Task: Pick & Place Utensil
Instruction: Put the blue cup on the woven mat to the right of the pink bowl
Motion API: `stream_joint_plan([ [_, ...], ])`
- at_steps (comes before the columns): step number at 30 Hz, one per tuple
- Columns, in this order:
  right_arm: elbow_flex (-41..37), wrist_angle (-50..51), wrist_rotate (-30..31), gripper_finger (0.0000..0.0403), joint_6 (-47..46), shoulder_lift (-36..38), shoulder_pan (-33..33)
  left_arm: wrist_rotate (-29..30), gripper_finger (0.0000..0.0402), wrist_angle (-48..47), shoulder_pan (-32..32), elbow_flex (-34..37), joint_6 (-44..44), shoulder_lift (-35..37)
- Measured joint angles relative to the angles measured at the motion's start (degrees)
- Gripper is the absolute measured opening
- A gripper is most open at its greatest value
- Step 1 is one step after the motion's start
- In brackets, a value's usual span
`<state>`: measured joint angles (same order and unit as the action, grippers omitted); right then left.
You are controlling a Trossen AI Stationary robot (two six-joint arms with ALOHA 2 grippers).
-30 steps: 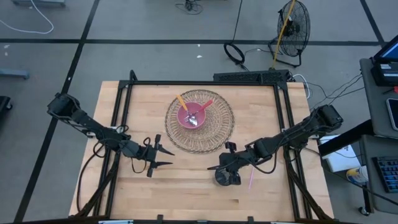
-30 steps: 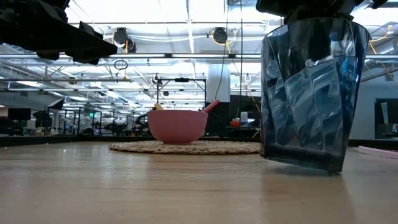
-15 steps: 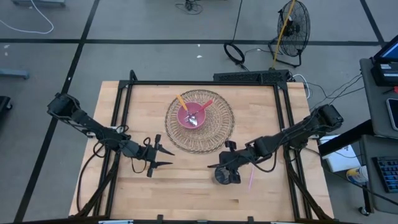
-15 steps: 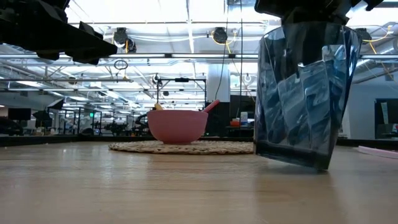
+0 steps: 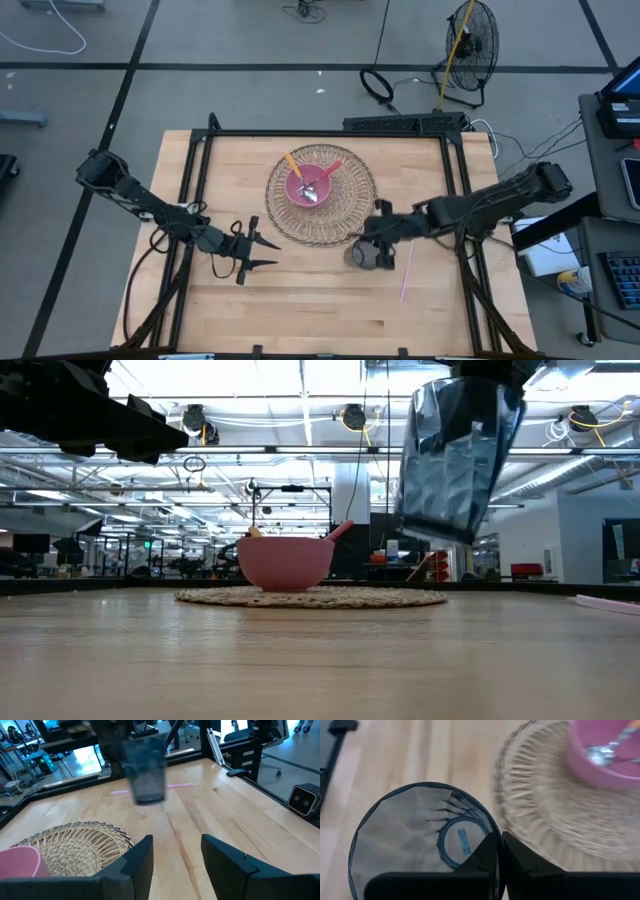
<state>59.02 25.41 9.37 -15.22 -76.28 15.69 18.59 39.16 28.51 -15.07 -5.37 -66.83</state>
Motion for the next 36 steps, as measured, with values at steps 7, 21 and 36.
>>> stream_joint_plan([
  [7, 0.0, 3.1, 1.3, 0.0006, 4.6, 5.7, -6.8, 0.2, 0.017, 0.1, 0.0, 0.0, 0.4, 0.0],
  [21, 0.0, 5.2, 1.3, 0.0006, 13.7, 9.8, -19.9, 1.6, 0.017, 0.0, 0.0, 0.0, 0.7, 0.0],
  [36, 0.0, 1.7, -6.6, 0.0006, 17.9, 9.6, -39.0, 2.5, 0.017, 0.0, 0.0, 0.0, 0.8, 0.0],
])
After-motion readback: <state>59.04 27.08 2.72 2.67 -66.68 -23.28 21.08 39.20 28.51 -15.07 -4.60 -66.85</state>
